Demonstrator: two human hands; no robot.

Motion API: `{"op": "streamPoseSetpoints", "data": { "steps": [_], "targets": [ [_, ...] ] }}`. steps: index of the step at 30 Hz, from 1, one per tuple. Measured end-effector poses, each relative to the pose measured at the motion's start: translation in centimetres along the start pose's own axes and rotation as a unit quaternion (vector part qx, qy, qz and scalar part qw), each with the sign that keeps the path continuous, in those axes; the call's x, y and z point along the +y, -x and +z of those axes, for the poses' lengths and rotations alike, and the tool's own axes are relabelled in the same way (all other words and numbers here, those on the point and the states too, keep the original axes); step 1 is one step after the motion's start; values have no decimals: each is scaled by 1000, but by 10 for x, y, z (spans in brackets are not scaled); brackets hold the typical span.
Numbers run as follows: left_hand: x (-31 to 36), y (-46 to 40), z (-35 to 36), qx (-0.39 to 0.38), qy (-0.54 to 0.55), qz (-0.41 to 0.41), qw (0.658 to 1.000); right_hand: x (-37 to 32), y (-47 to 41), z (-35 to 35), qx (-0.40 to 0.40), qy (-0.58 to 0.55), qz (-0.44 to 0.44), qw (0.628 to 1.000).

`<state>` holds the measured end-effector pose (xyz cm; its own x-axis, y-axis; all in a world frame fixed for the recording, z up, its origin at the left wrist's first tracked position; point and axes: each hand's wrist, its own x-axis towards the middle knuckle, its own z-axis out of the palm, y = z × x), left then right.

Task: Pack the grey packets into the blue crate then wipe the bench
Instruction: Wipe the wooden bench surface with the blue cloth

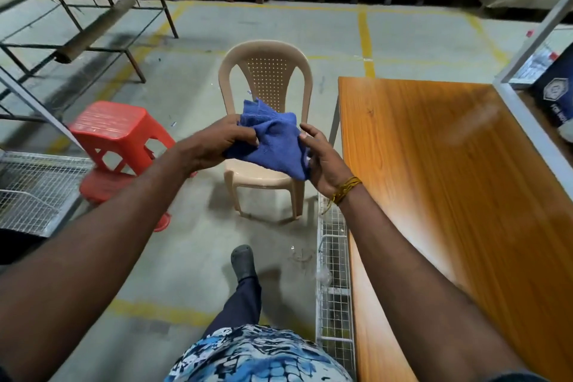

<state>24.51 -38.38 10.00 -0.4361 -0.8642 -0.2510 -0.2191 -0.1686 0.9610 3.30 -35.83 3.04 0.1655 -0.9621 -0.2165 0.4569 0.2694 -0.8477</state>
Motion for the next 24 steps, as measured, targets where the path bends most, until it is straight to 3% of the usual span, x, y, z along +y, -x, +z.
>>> {"op": "streamPoseSetpoints", "data": {
  "steps": [3,8,10,12,15,17,20,22,24],
  "targets": [
    [-9,-11,-11,29,-15,-19,999,12,-9,1,-11,-36,2,999],
    [-52,-46,-27,178,27,12,984,26,-40,1,127,98,-73,984],
    [-68,-59,-30,257,1,41,966,29,-56,3,207,234,-132,941],
    [-79,-71,-31,309,-103,92,941,30,-73,6,261,333,-187,886],
    [-88,-92,-34,354,-250,210,876,34,-99,11,236,446,-259,824],
    [-94,-108,-45,349,-355,254,829,41,-125,8,195,511,-283,788],
    [-118,-138,-75,282,-503,283,766,42,-166,0,170,550,-234,784],
    [-140,-165,-99,215,-545,281,760,49,-196,-13,134,629,-250,723],
    [-166,-195,-120,149,-561,276,766,63,-230,-26,71,679,-225,696]
  ]
}}
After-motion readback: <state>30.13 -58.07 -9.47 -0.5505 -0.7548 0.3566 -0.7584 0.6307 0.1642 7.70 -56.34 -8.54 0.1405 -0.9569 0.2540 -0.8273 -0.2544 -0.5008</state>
